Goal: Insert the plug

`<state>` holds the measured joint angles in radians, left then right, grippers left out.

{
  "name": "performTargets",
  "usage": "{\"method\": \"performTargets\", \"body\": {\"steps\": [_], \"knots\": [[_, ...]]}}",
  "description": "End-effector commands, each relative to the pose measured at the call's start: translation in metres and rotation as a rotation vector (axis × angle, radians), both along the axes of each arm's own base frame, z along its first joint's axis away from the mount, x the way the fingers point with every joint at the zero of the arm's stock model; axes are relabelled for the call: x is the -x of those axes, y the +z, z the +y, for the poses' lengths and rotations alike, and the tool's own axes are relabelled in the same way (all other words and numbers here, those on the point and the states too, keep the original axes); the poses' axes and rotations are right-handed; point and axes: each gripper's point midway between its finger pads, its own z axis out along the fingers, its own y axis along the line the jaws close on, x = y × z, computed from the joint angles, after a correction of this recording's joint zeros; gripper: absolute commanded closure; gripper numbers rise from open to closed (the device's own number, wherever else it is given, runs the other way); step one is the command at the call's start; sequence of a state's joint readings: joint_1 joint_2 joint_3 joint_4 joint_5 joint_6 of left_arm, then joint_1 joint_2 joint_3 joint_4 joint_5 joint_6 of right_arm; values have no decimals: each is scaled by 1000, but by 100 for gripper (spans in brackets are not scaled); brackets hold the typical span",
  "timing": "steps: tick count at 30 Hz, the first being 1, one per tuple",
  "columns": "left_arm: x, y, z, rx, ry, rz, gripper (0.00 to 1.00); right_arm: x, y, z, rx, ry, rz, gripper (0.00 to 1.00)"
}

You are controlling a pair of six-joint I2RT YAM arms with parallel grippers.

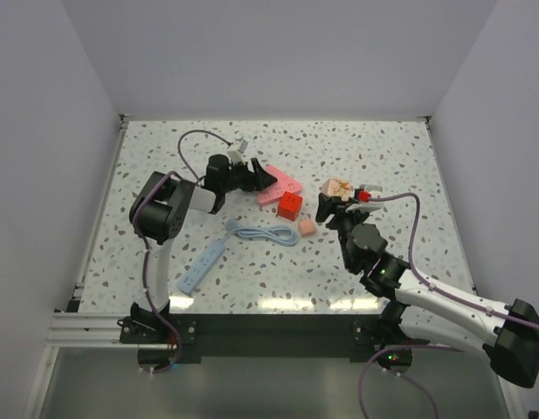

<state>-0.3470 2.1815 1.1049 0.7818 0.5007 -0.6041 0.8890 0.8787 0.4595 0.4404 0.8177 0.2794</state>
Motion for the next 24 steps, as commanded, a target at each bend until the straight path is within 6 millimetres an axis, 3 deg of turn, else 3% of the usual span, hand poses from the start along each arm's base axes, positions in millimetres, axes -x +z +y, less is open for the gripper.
{"method": "performTargets", "body": {"steps": [1, 7, 8, 11, 13, 14, 16, 17, 19, 20, 22, 23, 24], "knots": [[-8, 15, -8, 52, -44, -38, 24, 0, 12, -2, -16, -4, -26, 100], [-6, 17, -14, 86, -86, -31, 63, 0, 11, -4, -1, -9, -20, 100], [-2, 16, -14, 89, -89, -26, 76, 0, 11, -4, -2, -10, -21, 100], [7, 18, -9, 111, -79, -28, 100, 0, 11, -4, 3, -10, -19, 100], [10, 32, -5, 146, -58, -63, 100, -2, 12, -1, 4, -7, -21, 100], [20, 22, 3, 143, -26, -39, 100, -2, 12, 0, 4, -4, -21, 100], [26, 43, 12, 185, 33, -104, 100, -5, 13, 3, 3, -3, -24, 100], [39, 29, 24, 172, 93, -78, 100, -5, 12, 5, 4, 5, -22, 100], [48, 47, 33, 211, 147, -129, 100, -8, 11, 11, -5, 14, -21, 100], [59, 35, 44, 198, 199, -103, 100, -9, 10, 13, -4, 19, -19, 100], [69, 50, 50, 233, 232, -147, 100, -12, 8, 20, -3, 31, -13, 100], [77, 41, 60, 219, 280, -131, 100, -13, 8, 23, -6, 39, -13, 100], [80, 45, 64, 222, 301, -151, 100, -14, 11, 29, -16, 56, -20, 100]]}}
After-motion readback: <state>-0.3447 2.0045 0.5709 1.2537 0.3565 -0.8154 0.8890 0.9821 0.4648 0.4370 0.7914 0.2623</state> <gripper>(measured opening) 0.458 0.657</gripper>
